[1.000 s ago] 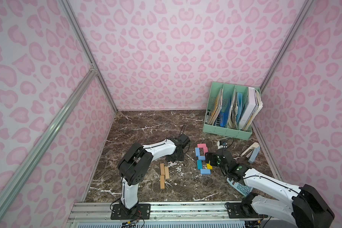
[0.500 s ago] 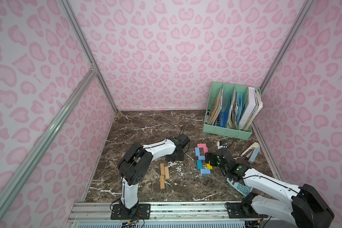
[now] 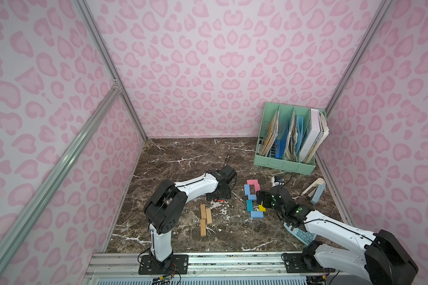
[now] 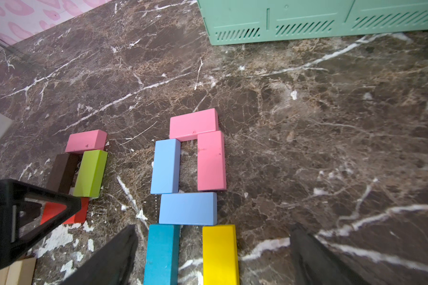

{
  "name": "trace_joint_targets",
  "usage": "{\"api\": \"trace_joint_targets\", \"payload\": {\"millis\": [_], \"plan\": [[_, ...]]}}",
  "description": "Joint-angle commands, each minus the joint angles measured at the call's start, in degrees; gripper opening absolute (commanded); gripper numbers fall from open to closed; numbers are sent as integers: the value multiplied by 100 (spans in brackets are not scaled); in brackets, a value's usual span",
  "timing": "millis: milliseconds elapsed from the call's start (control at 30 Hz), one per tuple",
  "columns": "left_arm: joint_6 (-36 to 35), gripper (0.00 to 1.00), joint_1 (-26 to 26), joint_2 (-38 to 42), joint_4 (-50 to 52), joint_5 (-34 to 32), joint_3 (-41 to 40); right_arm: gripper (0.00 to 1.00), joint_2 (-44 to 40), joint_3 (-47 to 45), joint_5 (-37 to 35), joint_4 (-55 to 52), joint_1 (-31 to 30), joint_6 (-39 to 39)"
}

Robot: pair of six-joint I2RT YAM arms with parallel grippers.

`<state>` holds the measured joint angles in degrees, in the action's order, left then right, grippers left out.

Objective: Assemble the number 8 with building blocks
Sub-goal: Adjust the building block at the center of the board.

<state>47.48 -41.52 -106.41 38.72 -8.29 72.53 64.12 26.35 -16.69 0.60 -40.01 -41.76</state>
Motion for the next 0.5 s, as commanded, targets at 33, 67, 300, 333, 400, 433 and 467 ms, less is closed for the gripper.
{"api": "trace_joint_targets", "payload": {"millis": [33, 67, 300, 333, 400, 433, 467], "plan": [[26, 80, -2, 457, 264, -38, -35, 97, -13, 7, 80, 146, -3, 33], [40, 80, 0, 621, 308, -76, -91, 97, -26, 11, 135, 172, 2, 79], [148, 83, 8, 1936, 826, -578, -887, 97, -136, 30, 446, 343, 2, 391], [158, 83, 21, 2089, 912, -617, -1017, 97, -159, 16, 460, 378, 2, 402], [189, 83, 74, 2352, 995, -689, -1292, 97, -185, 11, 483, 422, 2, 414], [206, 83, 117, 2485, 972, -709, -1457, 97, -192, 3, 491, 440, 2, 423], [209, 83, 154, 2578, 934, -705, -1581, 97, -196, -12, 500, 456, -3, 417]]}}
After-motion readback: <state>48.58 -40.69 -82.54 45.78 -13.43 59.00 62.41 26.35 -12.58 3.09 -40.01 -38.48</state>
